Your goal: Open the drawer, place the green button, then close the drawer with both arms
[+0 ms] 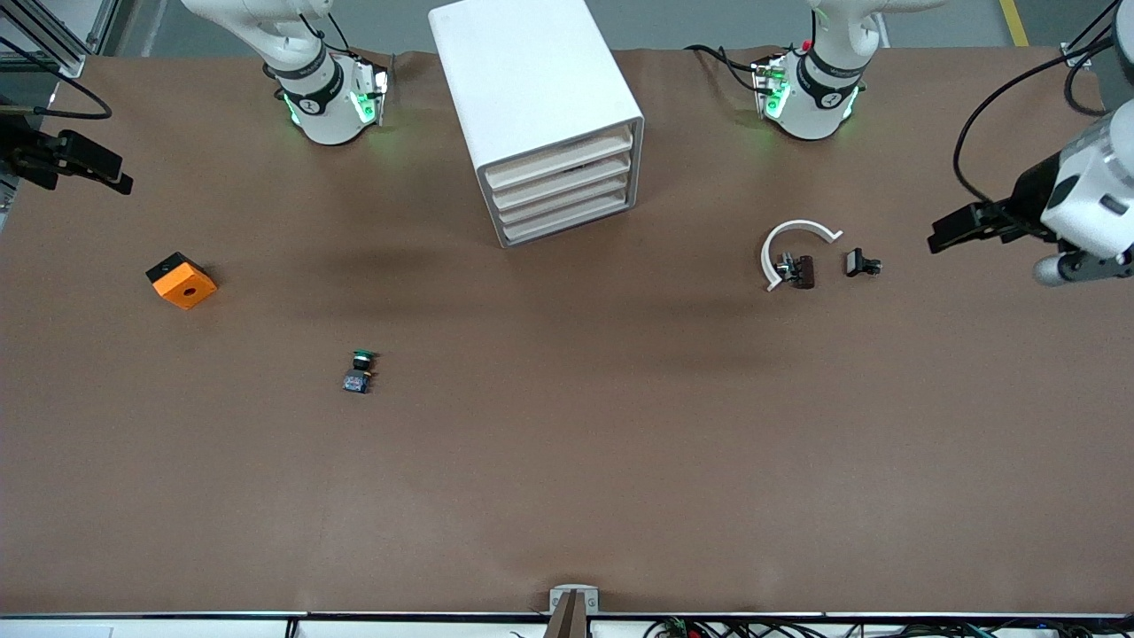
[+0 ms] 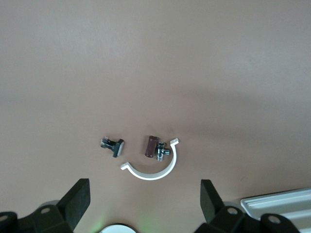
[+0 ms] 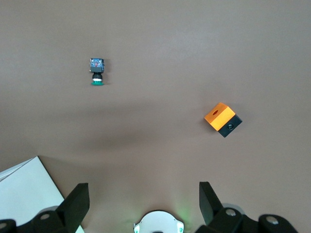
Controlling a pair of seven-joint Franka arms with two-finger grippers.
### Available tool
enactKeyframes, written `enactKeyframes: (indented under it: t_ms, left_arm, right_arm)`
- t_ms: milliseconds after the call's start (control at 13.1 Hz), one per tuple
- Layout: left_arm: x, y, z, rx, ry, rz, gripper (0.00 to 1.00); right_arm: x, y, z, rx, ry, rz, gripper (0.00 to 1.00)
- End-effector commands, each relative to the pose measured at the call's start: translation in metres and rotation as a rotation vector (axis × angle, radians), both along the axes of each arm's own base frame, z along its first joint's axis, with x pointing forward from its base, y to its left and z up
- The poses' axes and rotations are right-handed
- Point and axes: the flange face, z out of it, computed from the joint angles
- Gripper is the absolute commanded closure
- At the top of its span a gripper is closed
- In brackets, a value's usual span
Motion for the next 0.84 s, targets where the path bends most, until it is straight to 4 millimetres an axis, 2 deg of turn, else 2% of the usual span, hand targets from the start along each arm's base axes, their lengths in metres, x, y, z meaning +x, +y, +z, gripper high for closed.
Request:
enactKeyframes:
  t_ms: [0,152,304,457,761]
  left_arm:
    - [0.014,-0.024,-0.02,0.006,0.027,0.073,0.0]
    - [0.022,-0.05,-0.041,0.031,0.048,0.165,0.0]
    - [0.03,-0.071,-0.062,0.058,0.057,0.248,0.0]
    - [0.035,-0.096,-0.086,0.085,0.077,0.319,0.0]
    - [0.036,-0.134,-0.128,0.143,0.136,0.43,0.0]
  right_arm:
    - [0.011,-0.003,-0.003,-0.01,-0.006,0.009,0.0]
    - [0.026,-0.01,-0.024,-0.008,0.029,-0.005,0.0]
    - [0.03,-0.009,-0.027,-0.009,0.032,-0.003,0.0]
    - [0.044,-0.013,-0.054,-0.006,0.086,-0.005,0.0]
    - [0.046,-0.017,-0.059,-0.004,0.096,-0.023,0.0]
